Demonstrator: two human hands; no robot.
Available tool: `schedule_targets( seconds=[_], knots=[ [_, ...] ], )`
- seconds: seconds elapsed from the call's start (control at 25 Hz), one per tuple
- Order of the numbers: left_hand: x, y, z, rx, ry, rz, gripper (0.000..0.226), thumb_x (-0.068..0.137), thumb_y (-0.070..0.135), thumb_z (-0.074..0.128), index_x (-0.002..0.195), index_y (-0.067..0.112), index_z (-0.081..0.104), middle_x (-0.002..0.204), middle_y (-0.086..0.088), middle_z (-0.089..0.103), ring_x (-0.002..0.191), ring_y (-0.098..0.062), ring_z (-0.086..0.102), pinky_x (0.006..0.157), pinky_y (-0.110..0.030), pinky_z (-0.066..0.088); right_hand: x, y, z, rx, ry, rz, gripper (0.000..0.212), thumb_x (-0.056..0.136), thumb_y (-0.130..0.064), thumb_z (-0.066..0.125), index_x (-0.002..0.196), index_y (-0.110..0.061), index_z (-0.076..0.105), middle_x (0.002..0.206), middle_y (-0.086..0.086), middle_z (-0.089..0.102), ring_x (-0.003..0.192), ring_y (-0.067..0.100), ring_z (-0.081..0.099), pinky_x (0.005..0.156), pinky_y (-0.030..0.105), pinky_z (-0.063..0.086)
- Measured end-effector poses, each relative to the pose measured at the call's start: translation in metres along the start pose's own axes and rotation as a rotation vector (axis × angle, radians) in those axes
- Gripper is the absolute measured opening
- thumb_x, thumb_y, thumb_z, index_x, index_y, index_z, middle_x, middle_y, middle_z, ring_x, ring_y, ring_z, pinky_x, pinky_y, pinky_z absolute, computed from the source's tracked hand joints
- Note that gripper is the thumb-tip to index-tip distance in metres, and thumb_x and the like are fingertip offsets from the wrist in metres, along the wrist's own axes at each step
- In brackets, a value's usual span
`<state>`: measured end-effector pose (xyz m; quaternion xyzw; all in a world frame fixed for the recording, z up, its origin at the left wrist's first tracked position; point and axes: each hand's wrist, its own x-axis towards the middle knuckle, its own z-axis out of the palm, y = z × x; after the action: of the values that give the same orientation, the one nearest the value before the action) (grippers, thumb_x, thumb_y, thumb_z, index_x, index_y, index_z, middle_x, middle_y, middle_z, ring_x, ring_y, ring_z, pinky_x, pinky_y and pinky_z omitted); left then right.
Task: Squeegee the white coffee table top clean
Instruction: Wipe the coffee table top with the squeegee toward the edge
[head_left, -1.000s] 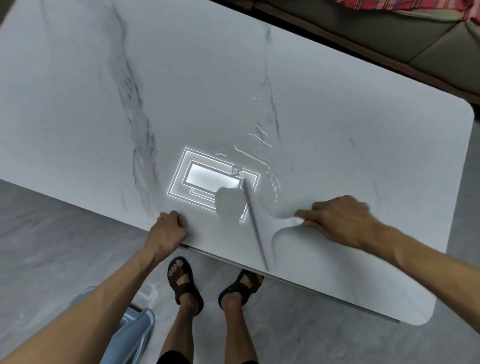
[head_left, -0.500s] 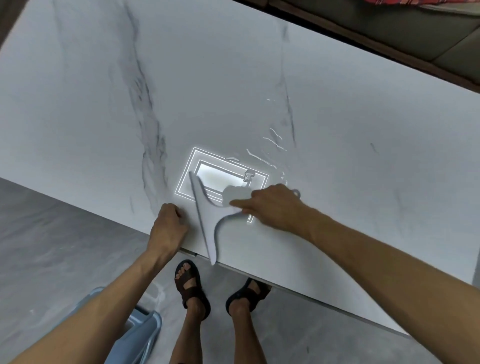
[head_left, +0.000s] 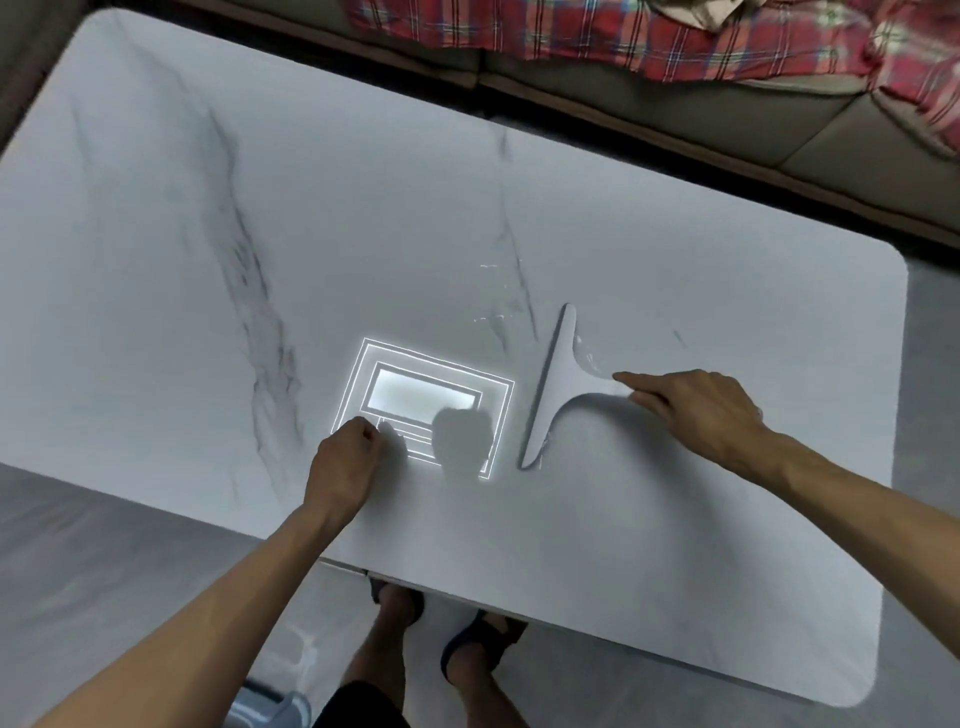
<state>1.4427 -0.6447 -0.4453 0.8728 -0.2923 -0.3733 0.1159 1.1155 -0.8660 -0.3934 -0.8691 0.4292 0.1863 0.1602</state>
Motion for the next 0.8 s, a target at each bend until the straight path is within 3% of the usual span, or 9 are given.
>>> schedule_targets(
  seconds=[0.12,0.24,0.32,0.4,0.44,0.48,0.56,0.68,0.8],
  knots=[
    [0.025,0.016,-0.013,0.028,0.023,0.035,0.033,0.098,0.036,0.038,0.087,0.011,0.057,0.086,-0.005,0.065,0.081,-0.031,0.060,0.067,-0.035,0.045,0.030,-0.030,-0.016,0.120,0.070,0.043,0.035,0.101,-0.045,0.034,0.133,-0.049,0.047,0.112,-0.009,0.071,0.098,0.026,0.065,0.069,0.031,0.042],
    [0.068,0.041,-0.021,0.040,0.025,0.060,0.036,0.094,0.031,0.040,0.068,0.007,0.047,0.075,-0.006,0.055,0.070,-0.031,0.056,0.055,-0.031,0.037,0.095,-0.059,-0.044,0.312,0.161,0.214,0.036,0.101,-0.041,0.031,0.133,-0.037,0.049,0.109,0.002,0.069,0.098,0.034,0.061,0.073,0.031,0.036],
    [0.098,0.057,-0.022,0.108,0.000,0.120,0.034,0.091,0.022,0.042,0.059,0.010,0.037,0.075,-0.008,0.046,0.078,-0.036,0.054,0.059,-0.033,0.038,0.150,-0.073,-0.068,0.416,0.182,0.301,0.038,0.101,-0.036,0.030,0.136,-0.029,0.045,0.114,0.009,0.066,0.103,0.039,0.057,0.079,0.035,0.040],
    [0.122,0.072,-0.019,0.213,-0.082,0.209,0.016,0.086,0.015,0.049,0.071,0.008,0.048,0.088,-0.013,0.046,0.095,-0.035,0.051,0.075,-0.037,0.042,0.206,-0.080,-0.093,0.543,0.185,0.396,0.038,0.100,-0.031,0.029,0.135,-0.029,0.043,0.121,0.010,0.061,0.103,0.039,0.055,0.078,0.041,0.048],
    [0.131,0.075,-0.016,0.266,-0.136,0.254,0.007,0.083,0.012,0.051,0.085,0.006,0.054,0.097,-0.016,0.048,0.102,-0.034,0.049,0.083,-0.039,0.043,0.230,-0.081,-0.101,0.599,0.181,0.445,0.033,0.099,-0.029,0.028,0.127,-0.032,0.046,0.118,0.010,0.060,0.096,0.037,0.055,0.064,0.041,0.051],
    [0.138,0.077,-0.012,0.311,-0.176,0.280,0.018,0.081,0.011,0.051,0.098,0.005,0.055,0.107,-0.018,0.048,0.108,-0.036,0.046,0.090,-0.040,0.042,0.252,-0.082,-0.107,0.615,0.176,0.480,0.027,0.098,-0.028,0.027,0.116,-0.032,0.046,0.111,0.010,0.059,0.087,0.034,0.052,0.051,0.036,0.047],
    [0.145,0.082,-0.006,0.384,-0.244,0.282,0.030,0.081,0.011,0.048,0.110,0.004,0.049,0.122,-0.028,0.044,0.119,-0.042,0.040,0.099,-0.041,0.038,0.281,-0.081,-0.112,0.511,0.163,0.473,0.029,0.098,-0.026,0.025,0.121,-0.025,0.044,0.101,0.008,0.051,0.081,0.032,0.044,0.043,0.026,0.037],
    [0.151,0.096,-0.009,0.337,-0.315,0.230,0.016,0.084,0.014,0.048,0.098,0.011,0.042,0.119,-0.027,0.042,0.116,-0.040,0.039,0.096,-0.038,0.039,0.282,-0.077,-0.104,0.367,0.137,0.392,0.037,0.100,-0.027,0.026,0.134,-0.019,0.040,0.098,0.013,0.056,0.079,0.035,0.048,0.046,0.028,0.038],
    [0.155,0.107,-0.016,0.298,-0.414,0.168,0.015,0.086,0.019,0.049,0.097,0.012,0.042,0.120,-0.029,0.042,0.118,-0.041,0.037,0.100,-0.040,0.041,0.235,-0.065,-0.081,0.250,0.106,0.275,0.042,0.103,-0.029,0.029,0.143,-0.020,0.036,0.112,0.024,0.064,0.092,0.047,0.059,0.072,0.043,0.047]
  ],
)
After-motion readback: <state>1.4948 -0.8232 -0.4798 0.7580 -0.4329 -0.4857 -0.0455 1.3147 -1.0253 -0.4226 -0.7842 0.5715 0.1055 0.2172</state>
